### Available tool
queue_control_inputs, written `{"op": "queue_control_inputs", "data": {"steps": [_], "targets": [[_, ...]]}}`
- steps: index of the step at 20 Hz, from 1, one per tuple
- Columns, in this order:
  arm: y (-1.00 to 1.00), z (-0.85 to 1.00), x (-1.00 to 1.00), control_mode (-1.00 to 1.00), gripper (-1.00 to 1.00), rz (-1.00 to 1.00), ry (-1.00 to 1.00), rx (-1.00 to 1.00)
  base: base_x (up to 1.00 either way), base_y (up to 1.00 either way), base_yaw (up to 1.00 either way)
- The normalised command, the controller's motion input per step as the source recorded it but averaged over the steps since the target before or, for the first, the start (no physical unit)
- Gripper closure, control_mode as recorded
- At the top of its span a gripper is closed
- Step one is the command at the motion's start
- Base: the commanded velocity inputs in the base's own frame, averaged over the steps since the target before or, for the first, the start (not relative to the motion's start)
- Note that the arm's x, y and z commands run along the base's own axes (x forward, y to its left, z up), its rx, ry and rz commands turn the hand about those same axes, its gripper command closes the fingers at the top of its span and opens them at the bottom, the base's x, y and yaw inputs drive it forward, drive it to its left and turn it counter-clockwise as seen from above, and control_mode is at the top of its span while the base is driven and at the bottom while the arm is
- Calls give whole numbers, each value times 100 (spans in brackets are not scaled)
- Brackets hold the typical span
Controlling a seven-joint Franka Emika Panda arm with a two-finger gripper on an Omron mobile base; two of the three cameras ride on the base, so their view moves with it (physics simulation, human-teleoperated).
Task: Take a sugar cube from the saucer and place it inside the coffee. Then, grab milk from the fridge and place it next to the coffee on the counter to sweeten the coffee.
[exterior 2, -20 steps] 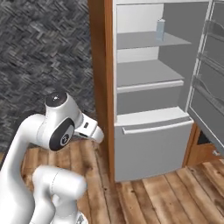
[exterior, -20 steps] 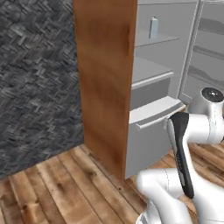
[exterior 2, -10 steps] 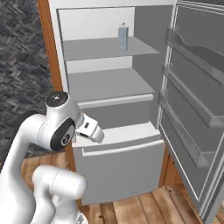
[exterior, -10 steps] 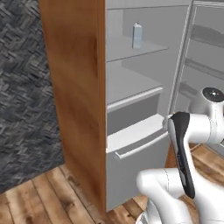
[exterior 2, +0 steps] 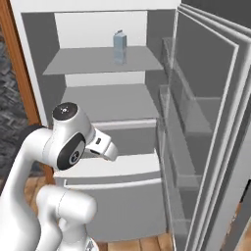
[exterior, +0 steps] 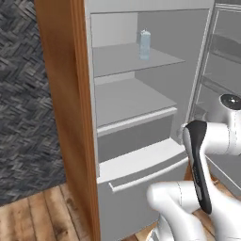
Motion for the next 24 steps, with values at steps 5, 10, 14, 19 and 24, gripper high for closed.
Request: {"op": "queue_control_inputs", "data": {"steps": [5, 10, 14, 19, 24], "targets": [[0, 0, 0, 100, -100, 0, 0, 0, 65, -53, 36], [0, 0, 0, 100, -100, 0, 0, 0, 66, -15, 35], [0, 1, 52, -100, -100, 25, -18, -12, 0, 0, 0], [0, 41, 20, -100, -100, 11, -25, -10, 0, 0, 0], [9, 82, 11, -100, -100, 0, -23, -15, 0, 0, 0]]}}
